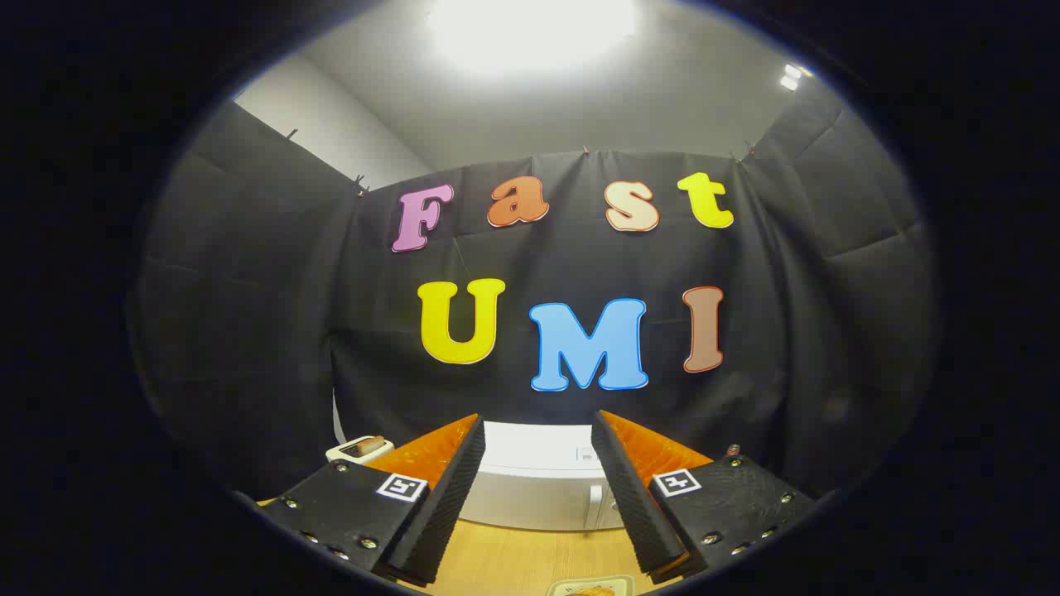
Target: Open the microwave, put the food inside, and close the microwave door.
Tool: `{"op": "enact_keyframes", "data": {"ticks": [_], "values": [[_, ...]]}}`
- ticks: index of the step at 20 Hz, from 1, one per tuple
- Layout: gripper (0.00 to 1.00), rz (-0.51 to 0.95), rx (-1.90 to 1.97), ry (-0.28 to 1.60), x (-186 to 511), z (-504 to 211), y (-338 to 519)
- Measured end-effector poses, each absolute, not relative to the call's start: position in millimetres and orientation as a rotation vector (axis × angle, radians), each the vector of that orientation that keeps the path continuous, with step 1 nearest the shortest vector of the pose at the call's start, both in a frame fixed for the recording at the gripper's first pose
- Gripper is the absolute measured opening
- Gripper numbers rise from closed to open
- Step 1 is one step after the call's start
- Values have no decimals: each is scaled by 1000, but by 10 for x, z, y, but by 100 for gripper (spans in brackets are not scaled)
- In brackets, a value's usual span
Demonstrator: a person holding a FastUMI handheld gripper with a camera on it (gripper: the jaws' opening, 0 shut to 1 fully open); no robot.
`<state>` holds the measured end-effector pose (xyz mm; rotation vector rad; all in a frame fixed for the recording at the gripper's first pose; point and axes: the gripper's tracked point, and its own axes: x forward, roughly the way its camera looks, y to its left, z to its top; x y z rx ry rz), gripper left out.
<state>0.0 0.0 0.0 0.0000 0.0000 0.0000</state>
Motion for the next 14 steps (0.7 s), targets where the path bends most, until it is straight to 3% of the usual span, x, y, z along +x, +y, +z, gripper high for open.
{"op": "enact_keyframes", "data": {"ticks": [14], "values": [[84, 15, -12, 8, 7, -175, 29]]}}
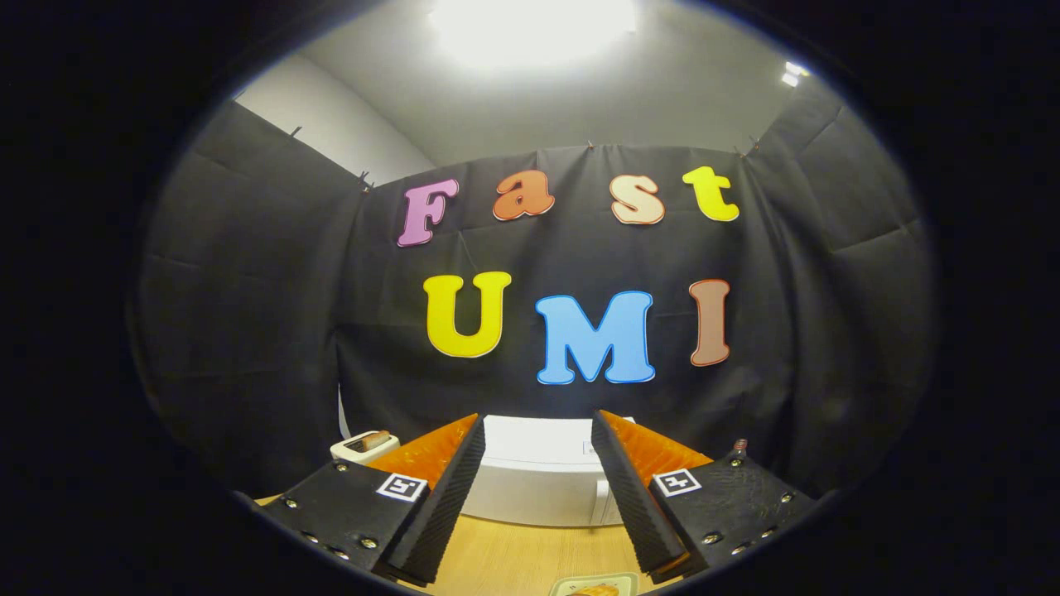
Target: Open the microwave, put the food inside, and close the microwave door.
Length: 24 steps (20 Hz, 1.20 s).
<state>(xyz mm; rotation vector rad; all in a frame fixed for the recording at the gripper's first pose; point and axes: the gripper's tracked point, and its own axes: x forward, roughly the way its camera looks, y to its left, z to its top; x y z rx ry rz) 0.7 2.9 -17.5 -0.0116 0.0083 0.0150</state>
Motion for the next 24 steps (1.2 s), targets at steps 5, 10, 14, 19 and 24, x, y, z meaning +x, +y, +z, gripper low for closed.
{"op": "enact_keyframes", "data": {"ticks": [5, 10, 14, 19, 24], "values": [[84, 21, -10, 52, 94, -548, -19], [84, 8, 19, 145, 347, -1146, -211], [84, -40, 6, 190, 641, -1669, -474], [84, -62, 5, 202, 1036, -2171, -739], [85, -73, -19, 198, 1466, -2569, -910]]}}
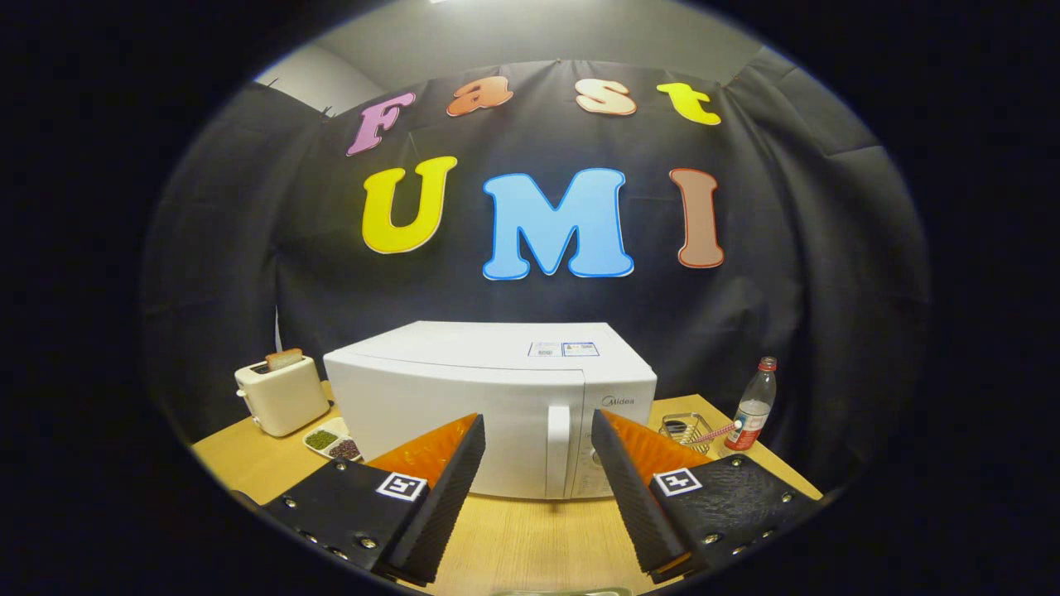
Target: Open the microwave, put the food inside, and close the microwave door.
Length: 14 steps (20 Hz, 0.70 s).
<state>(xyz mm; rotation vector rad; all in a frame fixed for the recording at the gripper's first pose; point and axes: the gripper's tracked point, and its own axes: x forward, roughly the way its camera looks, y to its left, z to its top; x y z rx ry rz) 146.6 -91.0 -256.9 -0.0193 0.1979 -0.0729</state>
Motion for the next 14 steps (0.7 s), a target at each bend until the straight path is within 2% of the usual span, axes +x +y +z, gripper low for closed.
{"op": "enact_keyframes", "data": {"ticks": [7, 9, 14], "values": [[84, -82, -44, 217, 2037, -3156, -1043], [76, -110, -67, 229, 2134, -3315, -1136], [71, -138, -43, 270, 2232, -3516, -1226]]}}
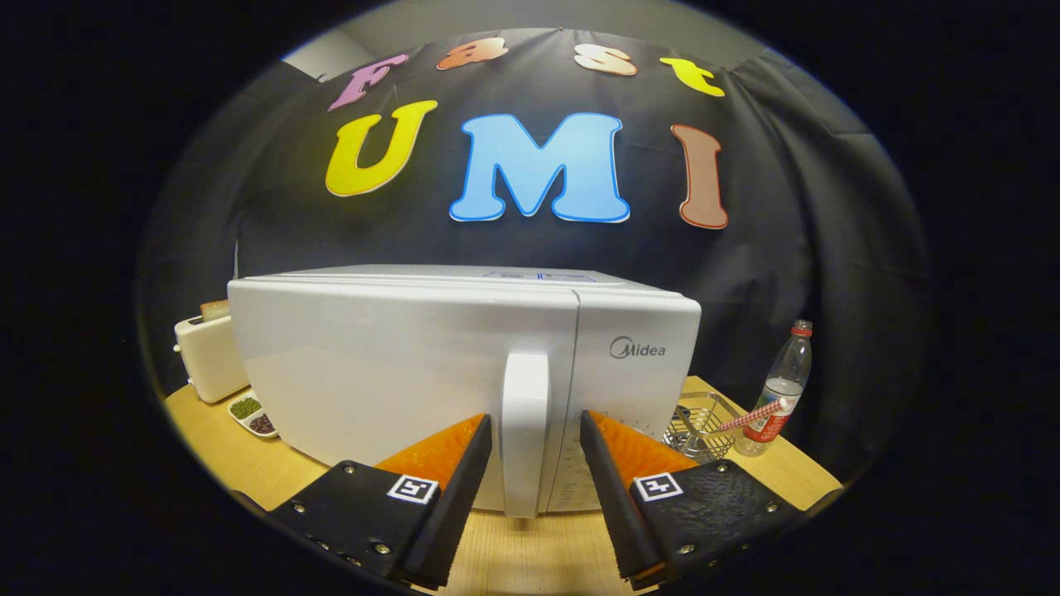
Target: Open the microwave, put the food inside, and close the microwave door.
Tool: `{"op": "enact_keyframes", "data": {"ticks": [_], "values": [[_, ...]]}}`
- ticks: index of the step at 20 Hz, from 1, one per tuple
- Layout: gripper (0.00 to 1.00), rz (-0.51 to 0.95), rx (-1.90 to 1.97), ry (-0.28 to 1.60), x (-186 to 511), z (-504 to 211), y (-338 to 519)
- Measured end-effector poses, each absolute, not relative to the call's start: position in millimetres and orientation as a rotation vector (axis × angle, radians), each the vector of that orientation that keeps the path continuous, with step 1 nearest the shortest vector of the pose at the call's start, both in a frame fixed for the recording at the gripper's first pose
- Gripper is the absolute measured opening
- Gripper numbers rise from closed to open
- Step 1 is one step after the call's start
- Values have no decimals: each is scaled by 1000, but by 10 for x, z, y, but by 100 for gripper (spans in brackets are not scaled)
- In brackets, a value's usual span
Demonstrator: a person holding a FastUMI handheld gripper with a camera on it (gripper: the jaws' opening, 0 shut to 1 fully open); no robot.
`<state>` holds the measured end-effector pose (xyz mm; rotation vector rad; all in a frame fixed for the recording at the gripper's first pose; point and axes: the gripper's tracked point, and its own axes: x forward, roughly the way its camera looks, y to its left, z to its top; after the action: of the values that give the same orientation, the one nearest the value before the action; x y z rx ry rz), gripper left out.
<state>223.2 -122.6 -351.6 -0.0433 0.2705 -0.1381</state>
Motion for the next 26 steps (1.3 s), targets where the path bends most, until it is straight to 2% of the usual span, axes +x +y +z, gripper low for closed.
{"op": "enact_keyframes", "data": {"ticks": [2, 3, 6, 7, 8, 9, 13, 14, 15, 26], "values": [[62, -128, -41, 266, 2239, -3508, -1212], [50, -133, -49, 265, 2254, -3524, -1215], [45, -129, -35, 290, 2170, -3507, -1126], [27, -135, -30, 293, 2287, -3562, -1174], [26, -144, -22, 297, 2184, -3519, -1171], [20, -145, -23, 304, 2230, -3542, -1152], [20, -113, 6, 307, 2225, -3526, -1140], [14, -101, 13, 307, 2209, -3514, -1134], [14, -92, 12, 308, 2219, -3520, -1133], [14, -39, 57, 343, 1982, -3487, -1063]]}}
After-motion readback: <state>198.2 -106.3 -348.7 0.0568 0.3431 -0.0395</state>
